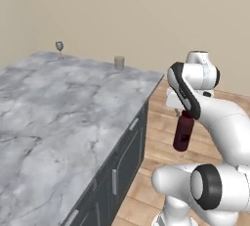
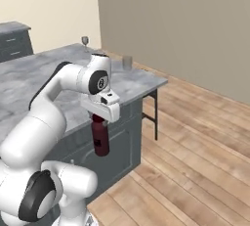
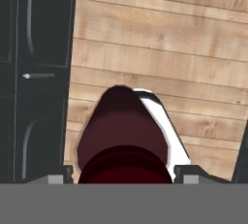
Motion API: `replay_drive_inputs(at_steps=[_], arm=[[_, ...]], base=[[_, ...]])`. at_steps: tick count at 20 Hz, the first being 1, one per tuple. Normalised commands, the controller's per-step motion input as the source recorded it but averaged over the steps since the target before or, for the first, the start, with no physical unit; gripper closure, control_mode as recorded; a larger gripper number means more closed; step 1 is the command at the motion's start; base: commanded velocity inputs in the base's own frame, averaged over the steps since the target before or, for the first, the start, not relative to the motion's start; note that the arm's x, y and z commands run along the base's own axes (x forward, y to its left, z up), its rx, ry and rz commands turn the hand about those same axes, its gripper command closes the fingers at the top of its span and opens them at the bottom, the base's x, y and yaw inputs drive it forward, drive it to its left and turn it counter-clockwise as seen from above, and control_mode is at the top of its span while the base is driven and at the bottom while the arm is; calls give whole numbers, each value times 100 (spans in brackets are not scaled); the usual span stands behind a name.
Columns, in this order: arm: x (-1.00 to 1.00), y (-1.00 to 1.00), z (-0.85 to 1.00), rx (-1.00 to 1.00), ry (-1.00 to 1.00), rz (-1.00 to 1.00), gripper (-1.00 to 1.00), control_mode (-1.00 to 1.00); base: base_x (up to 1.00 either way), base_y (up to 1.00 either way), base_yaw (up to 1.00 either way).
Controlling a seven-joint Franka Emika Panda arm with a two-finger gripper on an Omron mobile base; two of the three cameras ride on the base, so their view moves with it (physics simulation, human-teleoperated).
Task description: There is a wine glass and glass cup on the dining counter. Place the wine bottle next to the wine glass and the juice bottle next to the glass cup.
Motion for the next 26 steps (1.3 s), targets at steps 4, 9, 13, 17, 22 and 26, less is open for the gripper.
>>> replay_drive_inputs(at_steps=[4, 9, 13, 17, 22, 26], arm=[[0, 0, 0, 0, 0, 0, 100, 100], [0, 0, 0, 0, 0, 0, 100, 100], [0, 0, 0, 0, 0, 0, 100, 100], [0, 0, 0, 0, 0, 0, 100, 100], [0, 0, 0, 0, 0, 0, 100, 100], [0, 0, 0, 0, 0, 0, 100, 100]], base=[[66, -50, 1], [66, -49, 2], [65, -44, 6], [65, -42, 7], [67, -37, 11], [69, -33, 16]])
